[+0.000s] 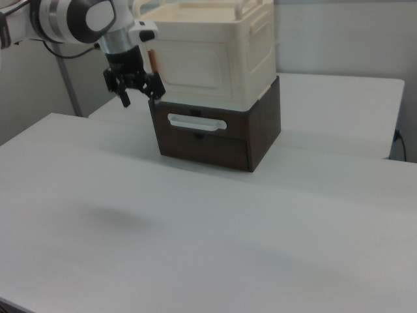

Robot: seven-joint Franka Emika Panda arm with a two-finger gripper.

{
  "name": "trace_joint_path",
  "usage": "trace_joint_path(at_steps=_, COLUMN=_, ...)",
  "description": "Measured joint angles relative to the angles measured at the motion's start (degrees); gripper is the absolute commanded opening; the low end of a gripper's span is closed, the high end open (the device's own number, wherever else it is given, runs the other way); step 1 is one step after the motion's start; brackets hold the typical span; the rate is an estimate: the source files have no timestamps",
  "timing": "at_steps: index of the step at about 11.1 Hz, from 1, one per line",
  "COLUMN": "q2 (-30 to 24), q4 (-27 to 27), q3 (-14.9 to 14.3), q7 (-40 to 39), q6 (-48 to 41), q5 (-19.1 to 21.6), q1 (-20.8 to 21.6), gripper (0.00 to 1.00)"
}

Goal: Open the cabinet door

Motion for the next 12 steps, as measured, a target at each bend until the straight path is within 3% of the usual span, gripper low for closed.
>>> trace_joint_path(at_steps=6, q2=6.9, q4=1.3, q3=-0.2, q7=6.0, q6=33.7, q5=0.0, q1=7.8, gripper=0.99)
trace_joint_path(at_steps=8, q2=11.4, q4=4.6, q3=-2.6, q7=7.7, q6=40.2, q5=0.0, q1=9.6, gripper=0.91)
trace_joint_path(at_steps=12, q2=15.2, q4=7.5, q3=-4.8, q7=8.8, q6=47.9, q5=-0.1, q1=11.2, gripper=0.61)
